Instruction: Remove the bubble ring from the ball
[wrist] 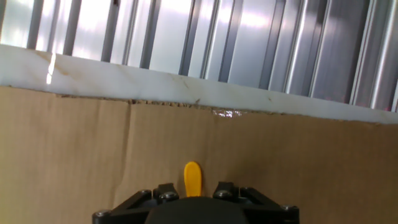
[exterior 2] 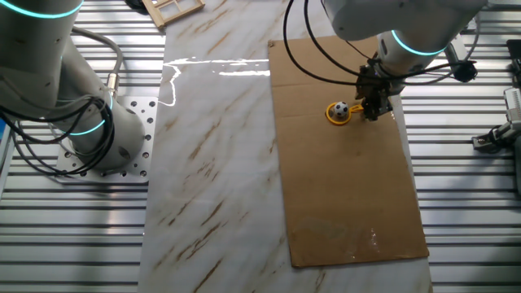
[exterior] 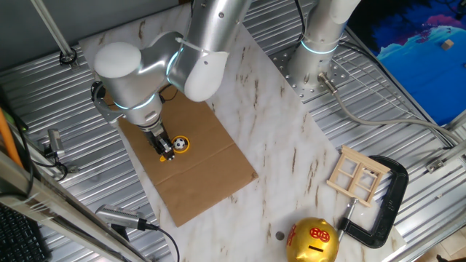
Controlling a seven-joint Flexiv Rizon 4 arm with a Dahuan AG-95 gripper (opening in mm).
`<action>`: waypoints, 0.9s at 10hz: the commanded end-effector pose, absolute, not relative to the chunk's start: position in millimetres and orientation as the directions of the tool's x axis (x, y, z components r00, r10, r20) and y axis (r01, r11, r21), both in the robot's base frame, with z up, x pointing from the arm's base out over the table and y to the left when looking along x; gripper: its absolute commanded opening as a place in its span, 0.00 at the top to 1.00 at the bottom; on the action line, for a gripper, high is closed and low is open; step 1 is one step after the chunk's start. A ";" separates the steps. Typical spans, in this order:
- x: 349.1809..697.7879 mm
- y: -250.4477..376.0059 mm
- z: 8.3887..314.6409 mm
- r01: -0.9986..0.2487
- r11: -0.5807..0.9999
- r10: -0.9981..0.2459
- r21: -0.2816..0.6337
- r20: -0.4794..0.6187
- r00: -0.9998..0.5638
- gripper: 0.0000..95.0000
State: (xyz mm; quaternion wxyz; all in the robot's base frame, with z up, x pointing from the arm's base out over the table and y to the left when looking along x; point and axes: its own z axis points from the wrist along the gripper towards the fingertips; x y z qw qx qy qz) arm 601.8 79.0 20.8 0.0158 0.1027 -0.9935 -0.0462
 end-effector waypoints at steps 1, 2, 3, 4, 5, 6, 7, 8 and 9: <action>601.8 79.8 19.4 -0.202 0.976 -0.204 0.085 0.019 -0.979 0.60; 601.9 80.9 18.7 -0.202 0.977 -0.204 0.075 0.022 -0.979 0.80; 601.7 81.6 17.9 -0.201 0.977 -0.203 0.066 0.024 -0.979 0.80; 601.0 81.7 17.2 -0.201 0.977 -0.203 0.065 0.023 -0.979 0.80; 600.5 81.5 16.8 -0.202 0.977 -0.204 0.064 0.022 -0.979 0.80; 600.1 81.5 16.5 -0.204 0.977 -0.206 0.063 0.019 -0.978 0.80; 599.9 81.5 16.2 -0.206 0.977 -0.208 0.061 0.017 -0.978 0.80; 599.9 81.6 16.1 -0.208 0.976 -0.210 0.059 0.017 -0.978 1.00; 599.9 81.6 16.1 -0.208 0.976 -0.210 0.059 0.017 -0.978 1.00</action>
